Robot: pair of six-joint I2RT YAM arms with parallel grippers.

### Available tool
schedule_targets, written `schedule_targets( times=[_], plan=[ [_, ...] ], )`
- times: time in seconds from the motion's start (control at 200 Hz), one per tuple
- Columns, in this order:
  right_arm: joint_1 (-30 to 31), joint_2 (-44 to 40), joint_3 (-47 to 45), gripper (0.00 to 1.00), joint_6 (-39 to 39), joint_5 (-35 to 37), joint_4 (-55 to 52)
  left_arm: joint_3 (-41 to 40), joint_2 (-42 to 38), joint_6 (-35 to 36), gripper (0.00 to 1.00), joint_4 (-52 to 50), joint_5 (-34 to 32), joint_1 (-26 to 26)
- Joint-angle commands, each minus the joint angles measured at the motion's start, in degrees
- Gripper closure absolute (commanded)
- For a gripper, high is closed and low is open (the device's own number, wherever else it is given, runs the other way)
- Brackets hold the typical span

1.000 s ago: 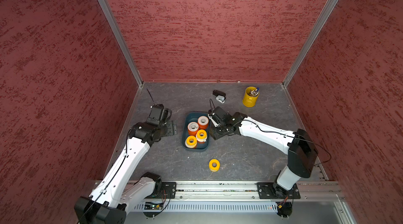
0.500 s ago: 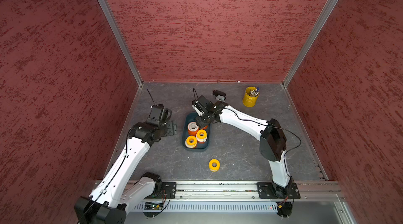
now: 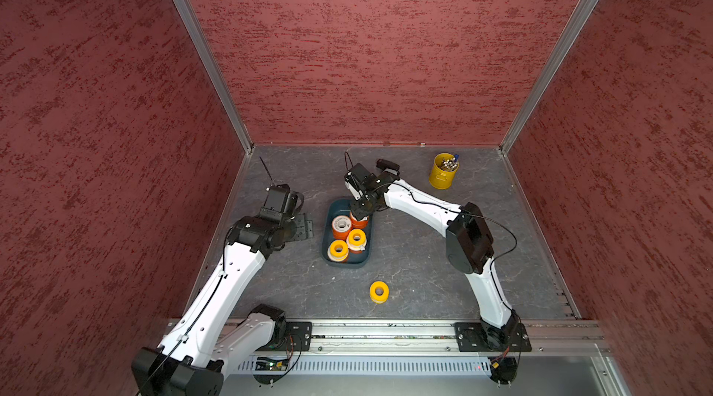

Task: Put the sealing tape into the storage box
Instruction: Place the sealing tape in the storage box.

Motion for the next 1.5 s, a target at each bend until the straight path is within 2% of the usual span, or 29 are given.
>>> schedule_targets(
  times=[0.0, 0.391, 0.656, 1.102, 1.303, 1.498],
  plan=[
    [-0.34, 1.42, 2.59, 0.47, -0.65, 0.8, -1.2, -0.68, 0.17, 0.42, 0.13, 0.89, 0.37, 0.48],
    [-0.52, 3.59, 4.42, 0.43, -0.89, 0.11, -2.37, -0.75, 0.0, 0.51, 0.13, 0.98, 0.69, 0.49],
    [-0.53, 3.28, 4.47, 0.35, -1.0, 0.04, -2.9, -0.77, 0.07, 0.6, 0.13, 1.07, 0.95, 0.43],
    [-0.53, -4.02, 1.77, 0.31, -0.65, -0.48, -1.64, -0.68, 0.16, 0.6, 0.13, 1.04, 0.82, 0.43],
    [-0.52, -10.49, -4.78, 0.31, 0.61, -0.03, 2.66, -0.64, 0.01, 0.6, 0.13, 1.0, 0.65, 0.44],
    [-0.56, -22.84, -21.36, 0.31, 1.96, 2.66, 13.12, -0.46, -0.28, 0.69, 0.13, 0.89, 0.94, 0.43]
  ],
)
